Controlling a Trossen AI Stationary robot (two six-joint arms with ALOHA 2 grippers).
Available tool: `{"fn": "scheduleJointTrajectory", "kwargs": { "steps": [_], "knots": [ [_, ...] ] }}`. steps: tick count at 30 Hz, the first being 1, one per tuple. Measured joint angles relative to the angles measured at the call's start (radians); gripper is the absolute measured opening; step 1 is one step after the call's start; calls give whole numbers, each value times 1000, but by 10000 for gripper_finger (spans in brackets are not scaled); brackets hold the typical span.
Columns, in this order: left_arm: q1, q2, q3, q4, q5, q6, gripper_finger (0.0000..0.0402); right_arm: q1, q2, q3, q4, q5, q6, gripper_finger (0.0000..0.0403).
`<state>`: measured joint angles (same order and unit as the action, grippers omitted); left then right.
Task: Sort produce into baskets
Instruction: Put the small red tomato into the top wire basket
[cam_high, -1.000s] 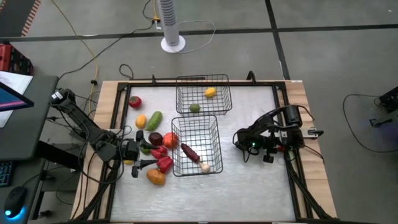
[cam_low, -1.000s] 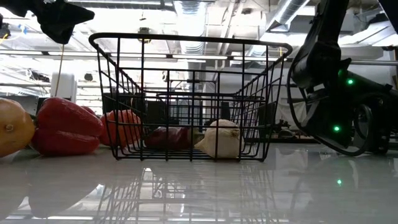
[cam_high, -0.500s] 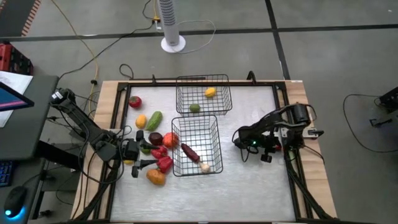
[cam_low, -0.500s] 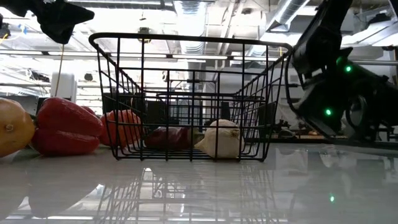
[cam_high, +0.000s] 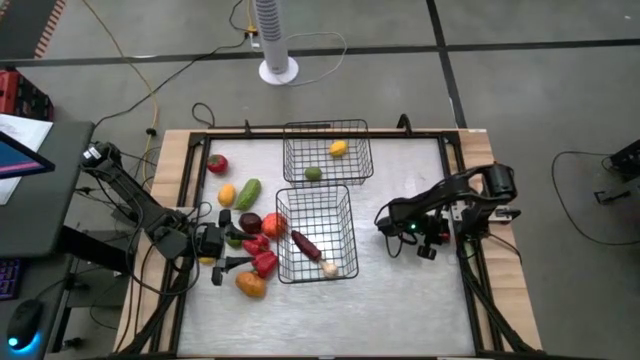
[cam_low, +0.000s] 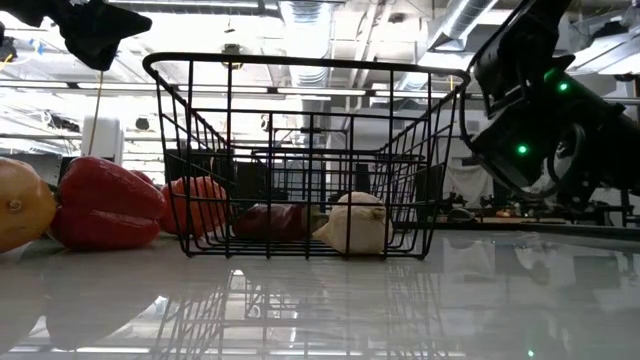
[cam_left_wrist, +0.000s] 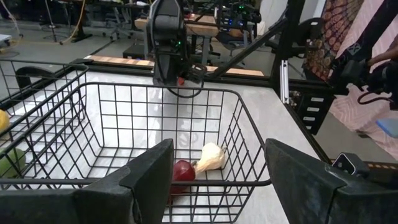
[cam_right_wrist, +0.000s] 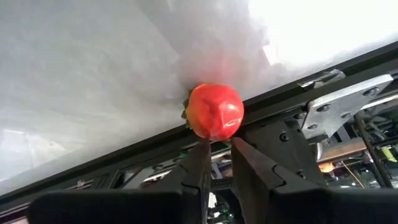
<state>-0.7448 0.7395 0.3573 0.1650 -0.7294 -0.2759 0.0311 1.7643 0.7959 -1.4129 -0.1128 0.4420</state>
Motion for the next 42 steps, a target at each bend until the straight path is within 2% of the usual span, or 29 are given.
{"fn": "scheduleJointTrajectory", "kwargs": {
  "steps": [9, 12, 20, 24, 42],
  "knots": [
    [0, 0, 0, 1, 0, 0, 238, 1, -6, 0, 31, 27, 23, 106],
    [0, 0, 0, 0, 0, 0, 238, 1, -15, 0, 30, 49, 34, 133],
    [0, 0, 0, 1, 0, 1, 238, 7, -38, 0, 35, 44, 73, 236],
    [0, 0, 0, 1, 0, 0, 238, 16, -38, 1, 46, 33, 81, 266],
    [0, 0, 0, 1, 0, 0, 238, 6, -37, -18, 100, -1, 65, 269]
  ]
}}
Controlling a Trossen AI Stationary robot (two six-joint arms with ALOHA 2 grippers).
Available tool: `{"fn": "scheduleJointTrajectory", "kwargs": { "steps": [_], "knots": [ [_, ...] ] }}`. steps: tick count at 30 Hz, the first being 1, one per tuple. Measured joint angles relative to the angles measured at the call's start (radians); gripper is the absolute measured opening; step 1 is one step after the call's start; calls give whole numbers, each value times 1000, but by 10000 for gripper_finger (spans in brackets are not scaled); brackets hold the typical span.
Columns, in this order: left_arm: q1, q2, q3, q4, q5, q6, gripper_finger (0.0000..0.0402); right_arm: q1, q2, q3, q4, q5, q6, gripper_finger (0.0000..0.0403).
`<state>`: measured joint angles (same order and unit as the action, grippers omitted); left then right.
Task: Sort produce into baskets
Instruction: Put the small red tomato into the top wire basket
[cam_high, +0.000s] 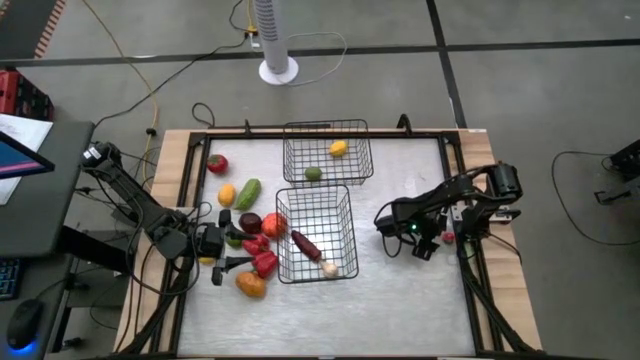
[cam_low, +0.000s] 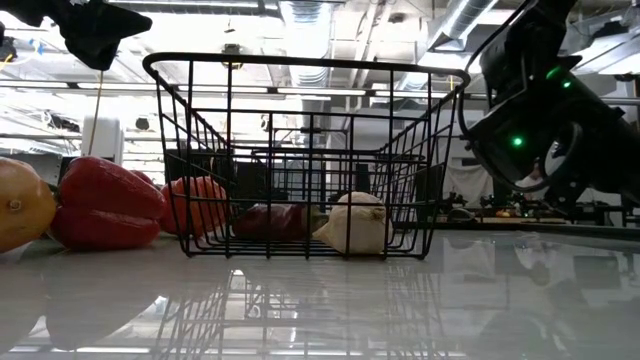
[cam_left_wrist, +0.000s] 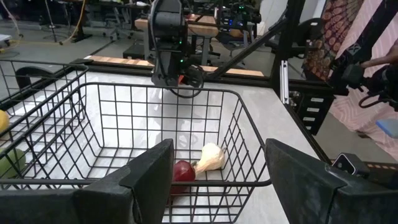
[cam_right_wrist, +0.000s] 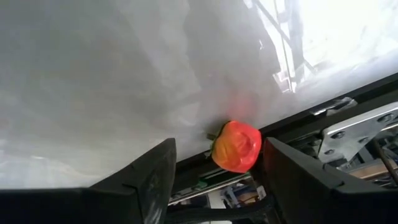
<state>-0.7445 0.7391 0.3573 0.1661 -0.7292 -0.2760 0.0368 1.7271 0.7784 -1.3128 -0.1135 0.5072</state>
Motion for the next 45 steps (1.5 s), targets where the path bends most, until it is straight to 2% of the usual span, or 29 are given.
{"fn": "scheduleJointTrajectory", "kwargs": {
  "steps": [5, 20, 24, 34, 45],
  "knots": [
    [0, 0, 0, 0, 0, 0, 238, 0, 22, 0, -2, 0, -15, 269],
    [0, 0, 0, -2, 0, 1, 238, 0, 196, 0, -30, 6, -124, 265],
    [0, 0, 0, -3, 0, 1, 238, 0, 217, -5, -31, 10, -127, 240],
    [0, 0, 0, -3, 0, 1, 238, 0, 217, -8, -35, 11, -123, 145],
    [0, 0, 0, -3, 0, 1, 238, 0, 217, 34, -96, 64, -123, 144]
  ]
}}
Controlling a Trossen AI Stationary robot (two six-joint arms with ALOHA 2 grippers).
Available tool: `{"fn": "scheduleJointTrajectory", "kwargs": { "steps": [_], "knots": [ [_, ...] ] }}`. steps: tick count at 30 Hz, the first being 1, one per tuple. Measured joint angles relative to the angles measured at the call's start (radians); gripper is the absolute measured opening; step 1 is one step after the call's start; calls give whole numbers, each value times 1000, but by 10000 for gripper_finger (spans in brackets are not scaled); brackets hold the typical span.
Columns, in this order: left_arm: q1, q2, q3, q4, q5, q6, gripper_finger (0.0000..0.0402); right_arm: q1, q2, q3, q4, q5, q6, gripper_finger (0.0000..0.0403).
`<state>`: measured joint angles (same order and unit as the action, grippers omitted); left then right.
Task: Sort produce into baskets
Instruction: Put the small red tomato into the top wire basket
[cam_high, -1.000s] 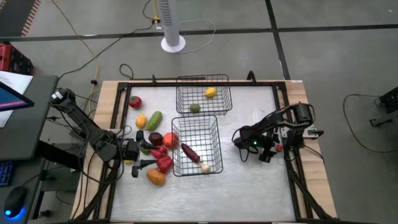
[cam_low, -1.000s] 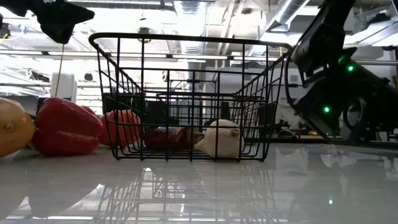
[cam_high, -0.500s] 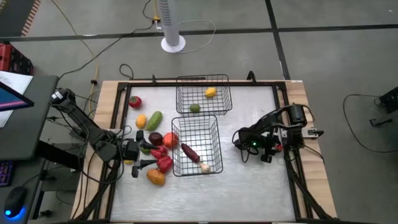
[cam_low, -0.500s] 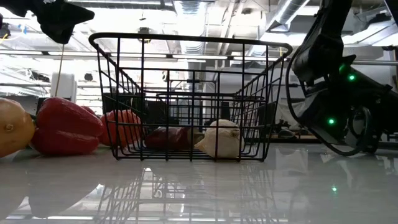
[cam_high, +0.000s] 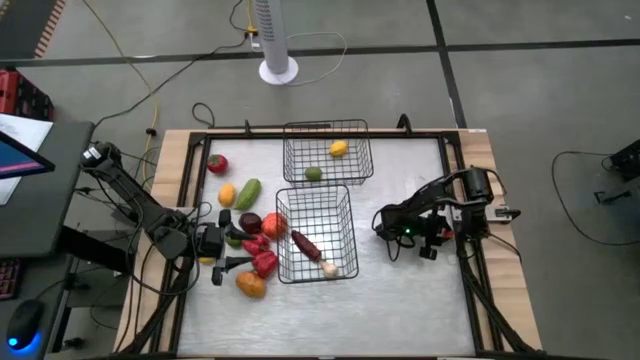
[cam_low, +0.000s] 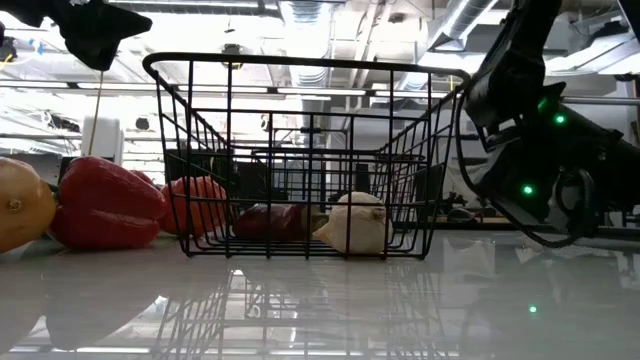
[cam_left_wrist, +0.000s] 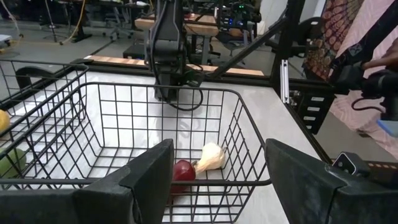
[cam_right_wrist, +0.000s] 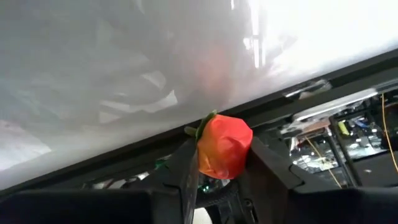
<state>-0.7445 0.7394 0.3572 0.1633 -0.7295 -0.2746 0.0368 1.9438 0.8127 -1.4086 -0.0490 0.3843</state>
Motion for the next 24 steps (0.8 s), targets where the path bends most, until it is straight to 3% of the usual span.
{"fn": "scheduleJointTrajectory", "kwargs": {
  "steps": [13, 24],
  "knots": [
    [0, 0, 0, 0, 0, 0, 238, -35, -28, 79, -87, 121, -9, 146],
    [0, 0, 0, -1, 0, 0, 238, -101, -307, 79, -107, 134, 73, 147]
  ]
}}
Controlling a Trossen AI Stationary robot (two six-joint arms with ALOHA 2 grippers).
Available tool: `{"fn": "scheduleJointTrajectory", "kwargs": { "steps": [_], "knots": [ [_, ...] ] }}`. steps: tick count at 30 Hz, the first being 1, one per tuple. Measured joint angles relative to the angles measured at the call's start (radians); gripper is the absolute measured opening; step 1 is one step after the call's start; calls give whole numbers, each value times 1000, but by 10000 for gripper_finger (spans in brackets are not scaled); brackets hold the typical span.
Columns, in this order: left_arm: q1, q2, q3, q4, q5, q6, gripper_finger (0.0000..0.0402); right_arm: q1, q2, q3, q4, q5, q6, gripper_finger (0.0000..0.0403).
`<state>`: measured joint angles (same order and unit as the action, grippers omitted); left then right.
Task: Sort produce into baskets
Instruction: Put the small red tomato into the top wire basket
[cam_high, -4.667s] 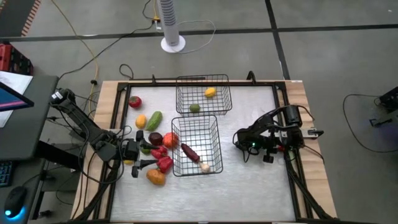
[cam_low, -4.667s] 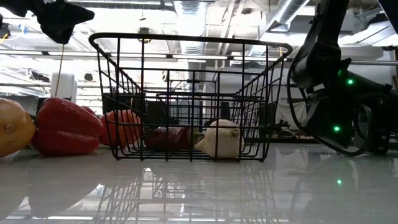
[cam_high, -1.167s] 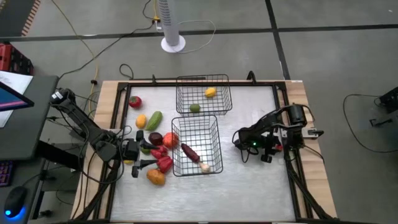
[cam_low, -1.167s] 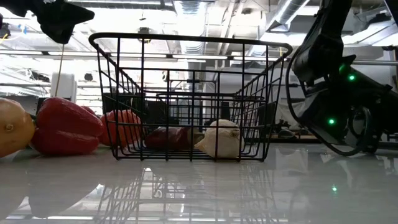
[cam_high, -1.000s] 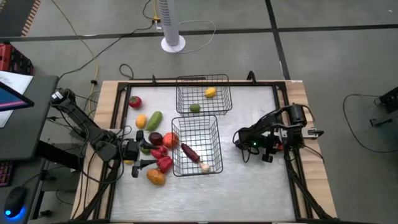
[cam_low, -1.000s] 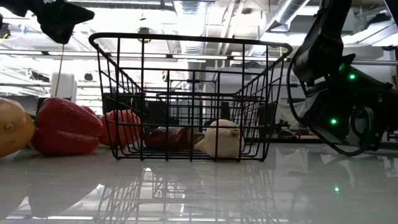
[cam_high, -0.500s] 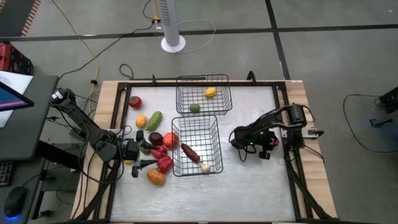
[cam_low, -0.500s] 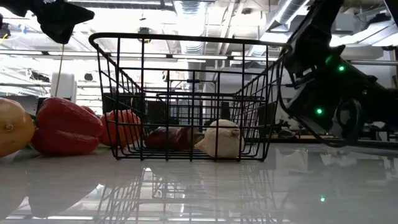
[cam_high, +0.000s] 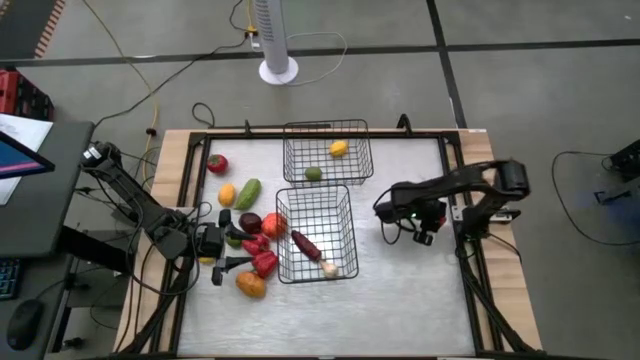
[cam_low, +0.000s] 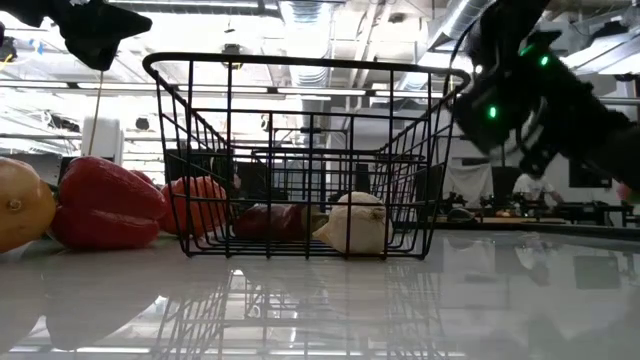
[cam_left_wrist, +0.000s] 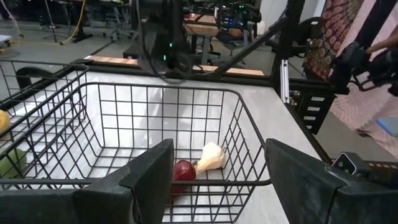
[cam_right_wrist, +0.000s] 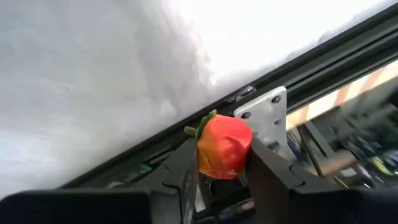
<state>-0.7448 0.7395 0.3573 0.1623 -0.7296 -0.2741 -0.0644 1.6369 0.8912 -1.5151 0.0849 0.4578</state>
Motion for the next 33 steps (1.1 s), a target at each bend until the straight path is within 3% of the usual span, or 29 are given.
{"fn": "scheduleJointTrajectory", "kwargs": {
  "steps": [6, 18, 27, 33],
  "knots": [
    [0, 0, 0, 0, 0, 0, 238, 8, -171, 35, 44, -3, 56, 148],
    [0, 0, 0, 0, -1, 0, 238, 31, -431, 66, 516, -34, -10, 150],
    [0, 0, 0, 4, -15, 0, 238, 27, -431, 66, 1004, 102, -237, 150],
    [0, 0, 0, 1, -16, 2, 238, -5, -351, 66, 1223, 105, -378, 150]
  ]
}}
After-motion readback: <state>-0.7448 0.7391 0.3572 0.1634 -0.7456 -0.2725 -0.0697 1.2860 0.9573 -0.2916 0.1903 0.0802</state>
